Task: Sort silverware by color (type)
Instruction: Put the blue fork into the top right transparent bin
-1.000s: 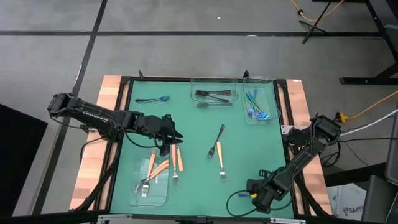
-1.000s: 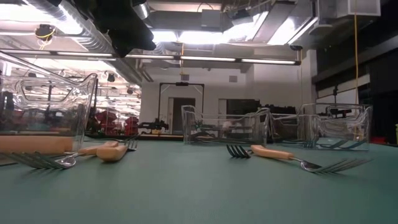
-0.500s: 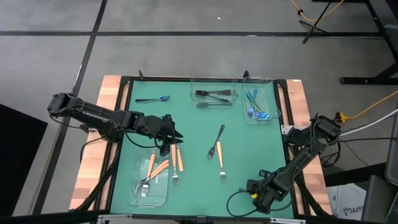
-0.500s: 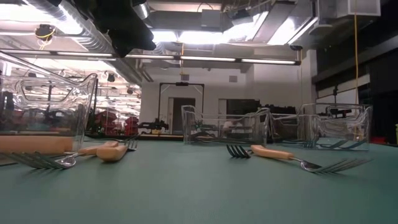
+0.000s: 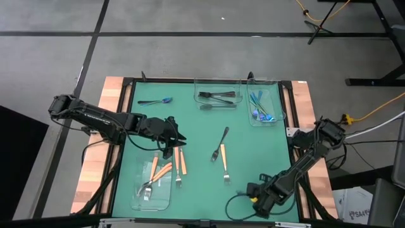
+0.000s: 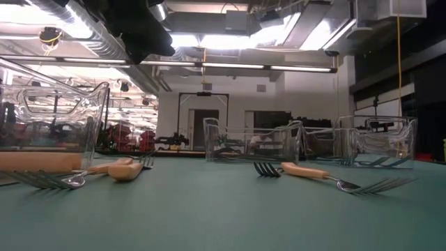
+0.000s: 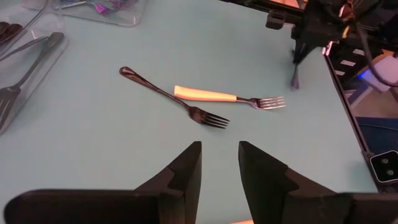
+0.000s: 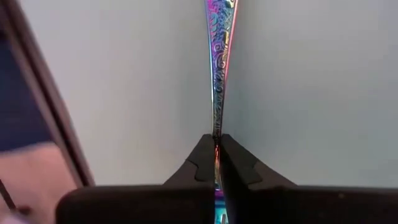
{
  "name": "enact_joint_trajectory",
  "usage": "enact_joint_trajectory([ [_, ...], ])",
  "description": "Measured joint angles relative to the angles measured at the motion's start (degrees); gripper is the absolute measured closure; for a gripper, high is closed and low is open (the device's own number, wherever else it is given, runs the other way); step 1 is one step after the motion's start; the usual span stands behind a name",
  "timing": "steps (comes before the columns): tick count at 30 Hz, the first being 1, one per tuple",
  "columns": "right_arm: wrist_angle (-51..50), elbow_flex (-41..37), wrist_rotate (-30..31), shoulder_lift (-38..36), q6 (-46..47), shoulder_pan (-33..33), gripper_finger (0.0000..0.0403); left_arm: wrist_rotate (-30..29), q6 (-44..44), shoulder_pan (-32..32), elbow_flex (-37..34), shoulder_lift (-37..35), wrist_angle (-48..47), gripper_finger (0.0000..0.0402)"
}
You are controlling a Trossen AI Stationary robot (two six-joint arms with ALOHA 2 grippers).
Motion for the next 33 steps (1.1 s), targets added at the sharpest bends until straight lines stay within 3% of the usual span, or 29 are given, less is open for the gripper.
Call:
enact_joint_trajectory([
  [10, -1.2, 6.6, 2.3, -0.1, -12.5, -7.8, 0.0403, -1.9, 0.0, 0.0, 0.0, 0.0, 0.8, 0.0302],
  [18, -9.9, 12.0, 1.4, -2.1, -24.1, -15.0, 0.0403, -2.8, 0.0, 0.0, 0.0, 0.0, 0.8, 0.0302],
  [33, -25.3, 13.2, 9.3, -20.3, -33.1, -28.4, 0.0403, -2.8, 0.0, 0.0, 0.0, 0.0, 1.0, 0.0302],
])
